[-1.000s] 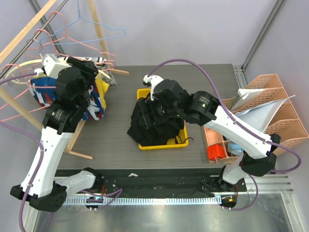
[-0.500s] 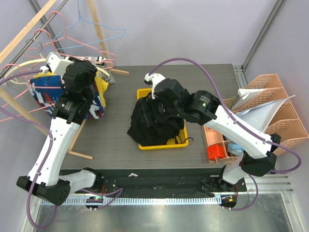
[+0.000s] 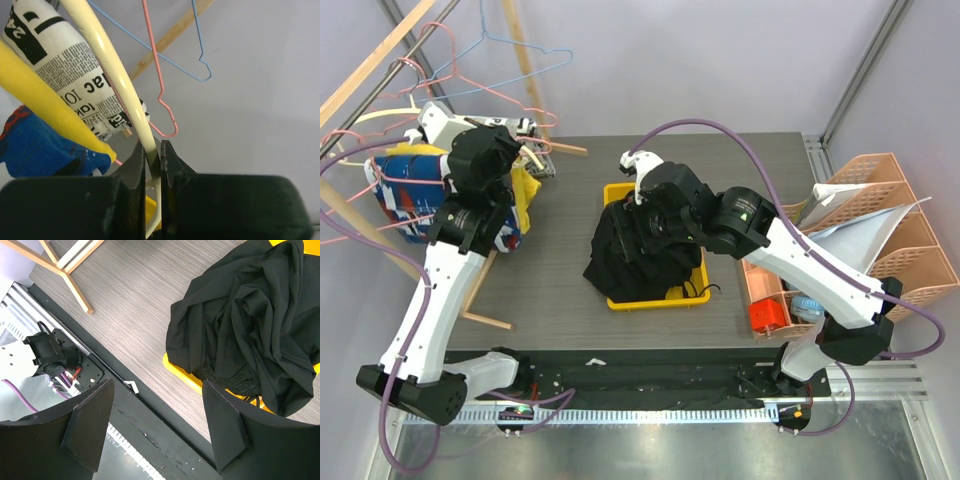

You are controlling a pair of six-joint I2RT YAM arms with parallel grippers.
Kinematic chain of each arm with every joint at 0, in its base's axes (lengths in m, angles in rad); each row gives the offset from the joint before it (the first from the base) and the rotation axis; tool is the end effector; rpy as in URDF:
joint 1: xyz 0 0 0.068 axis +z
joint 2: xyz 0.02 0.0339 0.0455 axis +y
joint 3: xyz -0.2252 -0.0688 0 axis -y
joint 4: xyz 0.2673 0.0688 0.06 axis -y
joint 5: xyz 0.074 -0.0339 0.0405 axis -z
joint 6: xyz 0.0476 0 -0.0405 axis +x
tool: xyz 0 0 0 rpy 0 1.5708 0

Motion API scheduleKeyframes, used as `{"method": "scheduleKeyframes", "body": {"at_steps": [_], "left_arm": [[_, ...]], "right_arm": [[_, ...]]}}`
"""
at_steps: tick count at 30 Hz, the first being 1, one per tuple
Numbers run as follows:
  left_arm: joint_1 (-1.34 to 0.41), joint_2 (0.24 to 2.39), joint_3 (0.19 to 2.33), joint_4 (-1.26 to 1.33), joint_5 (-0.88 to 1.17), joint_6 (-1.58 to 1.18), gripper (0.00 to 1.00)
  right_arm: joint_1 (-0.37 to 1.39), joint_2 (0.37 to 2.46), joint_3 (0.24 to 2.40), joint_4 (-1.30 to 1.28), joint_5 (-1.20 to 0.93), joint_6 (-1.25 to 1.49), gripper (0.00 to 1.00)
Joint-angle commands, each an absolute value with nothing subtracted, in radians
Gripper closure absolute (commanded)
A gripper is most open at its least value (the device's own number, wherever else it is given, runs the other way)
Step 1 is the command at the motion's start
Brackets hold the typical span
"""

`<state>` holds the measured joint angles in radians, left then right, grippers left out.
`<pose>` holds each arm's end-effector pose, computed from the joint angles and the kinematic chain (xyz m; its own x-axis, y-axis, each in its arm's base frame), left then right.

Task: Remove the trousers from the hanger
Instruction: Grab a hanger with trousers on it with the left arm

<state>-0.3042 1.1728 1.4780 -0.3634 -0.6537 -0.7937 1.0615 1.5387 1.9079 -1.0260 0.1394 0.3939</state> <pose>0.2770 -0.0566 0.4521 0.2045 -0.6574 -0.7252 -0.2790 0.6710 -0.6869 0.1698 0.2904 0.4170 -0.5861 -0.2701 -0.7639 -0.6346 0.7392 0.2256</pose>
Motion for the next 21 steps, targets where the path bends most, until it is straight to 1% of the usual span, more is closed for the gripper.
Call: {"method": "scheduleKeyframes", "body": {"at_steps": [1,5,7,10,13,15,17,18,21], "left_arm": [[-0.339,1.112,1.453,-0.117,-0.658,-0.432,1.0],[-0.359,1.049,1.291,0.179,-0.603,-0.281,1.0],[-0.36,1.037,1.272,0.216,-0.592,-0.249,1.0],[-0.36,1.016,1.189,0.362,-0.568,-0.198,1.0],[-0.359,0.996,1.161,0.393,-0.552,-0.198,1.0],[-0.36,0.992,1.164,0.379,-0.496,-0.237,1.0],[-0.359,0.982,1.184,0.277,-0.473,-0.297,1.0],[-0.359,0.974,1.201,0.234,-0.466,-0.389,1.0],[-0.359,0.925,1.198,0.117,-0.408,-0.524,1.0]], "right_arm": [[1.057,1.549,1.963,-1.008,0.14,0.376,0.24],[1.057,1.568,1.971,-1.012,0.14,0.371,0.24],[1.055,1.58,1.97,-1.017,0.138,0.365,0.23],[1.054,1.594,1.979,-1.031,0.137,0.356,0.24],[1.052,1.614,2.002,-1.045,0.138,0.339,0.24],[1.048,1.629,2.023,-1.051,0.143,0.331,0.23],[1.046,1.644,2.054,-1.052,0.149,0.324,0.24],[1.045,1.649,2.063,-1.054,0.156,0.322,0.24],[1.042,1.664,2.095,-1.051,0.166,0.315,0.23]]}}
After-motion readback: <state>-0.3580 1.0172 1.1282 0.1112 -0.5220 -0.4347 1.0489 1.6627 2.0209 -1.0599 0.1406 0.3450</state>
